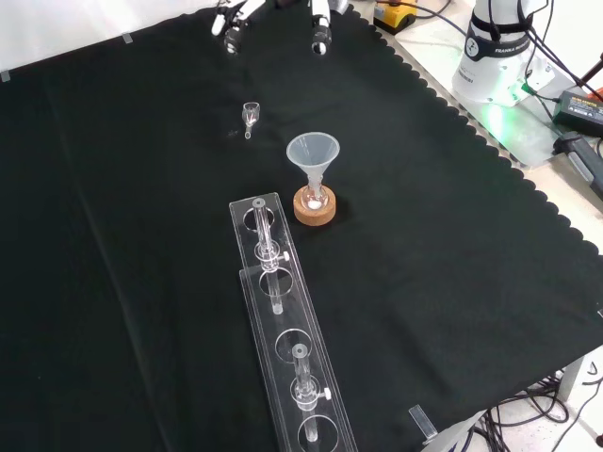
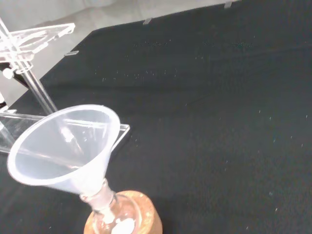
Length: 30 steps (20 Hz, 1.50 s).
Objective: Remove the funnel from the round-bottom flask.
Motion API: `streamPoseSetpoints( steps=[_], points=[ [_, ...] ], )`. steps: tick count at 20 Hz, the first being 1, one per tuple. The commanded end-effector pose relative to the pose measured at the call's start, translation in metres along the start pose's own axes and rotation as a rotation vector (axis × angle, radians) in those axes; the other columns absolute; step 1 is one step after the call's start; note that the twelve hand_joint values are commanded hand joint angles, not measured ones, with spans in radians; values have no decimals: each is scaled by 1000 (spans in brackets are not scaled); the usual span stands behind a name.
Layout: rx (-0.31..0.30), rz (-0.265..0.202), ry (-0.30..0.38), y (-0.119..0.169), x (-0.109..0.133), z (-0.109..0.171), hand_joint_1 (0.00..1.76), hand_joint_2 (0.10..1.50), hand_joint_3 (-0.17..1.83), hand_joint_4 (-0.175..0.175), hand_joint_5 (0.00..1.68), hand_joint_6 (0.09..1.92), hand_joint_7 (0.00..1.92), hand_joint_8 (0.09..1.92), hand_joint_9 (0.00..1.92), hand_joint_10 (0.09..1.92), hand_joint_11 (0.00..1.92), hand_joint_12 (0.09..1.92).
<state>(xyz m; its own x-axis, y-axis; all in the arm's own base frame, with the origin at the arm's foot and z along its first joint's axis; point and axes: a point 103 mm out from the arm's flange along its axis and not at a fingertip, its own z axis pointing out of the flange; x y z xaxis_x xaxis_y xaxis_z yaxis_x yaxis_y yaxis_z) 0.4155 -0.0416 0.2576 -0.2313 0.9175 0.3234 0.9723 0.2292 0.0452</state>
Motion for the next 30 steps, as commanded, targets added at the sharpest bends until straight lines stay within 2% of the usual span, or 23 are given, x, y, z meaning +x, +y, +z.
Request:
streamPoseSetpoints(
  steps=[1, 6, 9, 12, 15, 16, 21, 30],
  points=[
    [-55, 39, -17, -10, 12, -3, 334, 707, 35, -119, 183, 87, 0, 450, 0, 636, 12, 1630],
    [-20, 64, -72, -6, 19, 0, 337, 710, 32, -119, 190, 87, 0, 472, 0, 656, 16, 1630],
    [29, 86, -87, -2, 24, 4, 325, 708, 27, -105, 149, 87, 0, 345, 0, 588, 5, 1627],
    [89, 111, -85, 3, 27, 15, 294, 700, 18, -80, 67, 87, 0, 110, 0, 399, 0, 1597],
    [177, 149, -112, 11, 34, 33, 265, 693, 11, -53, 9, 87, 0, 87, 0, 116, 0, 1518],
    [197, 162, -123, 13, 36, 39, 255, 692, 9, -44, 4, 87, 0, 87, 0, 87, 0, 1486],
    [277, 193, -150, 17, 45, 71, 210, 693, 8, -23, 0, 87, 0, 87, 0, 87, 0, 1395],
    [349, 193, -194, 20, 68, 106, 182, 701, 10, -21, 0, 87, 0, 87, 0, 87, 0, 1368]
  ],
)
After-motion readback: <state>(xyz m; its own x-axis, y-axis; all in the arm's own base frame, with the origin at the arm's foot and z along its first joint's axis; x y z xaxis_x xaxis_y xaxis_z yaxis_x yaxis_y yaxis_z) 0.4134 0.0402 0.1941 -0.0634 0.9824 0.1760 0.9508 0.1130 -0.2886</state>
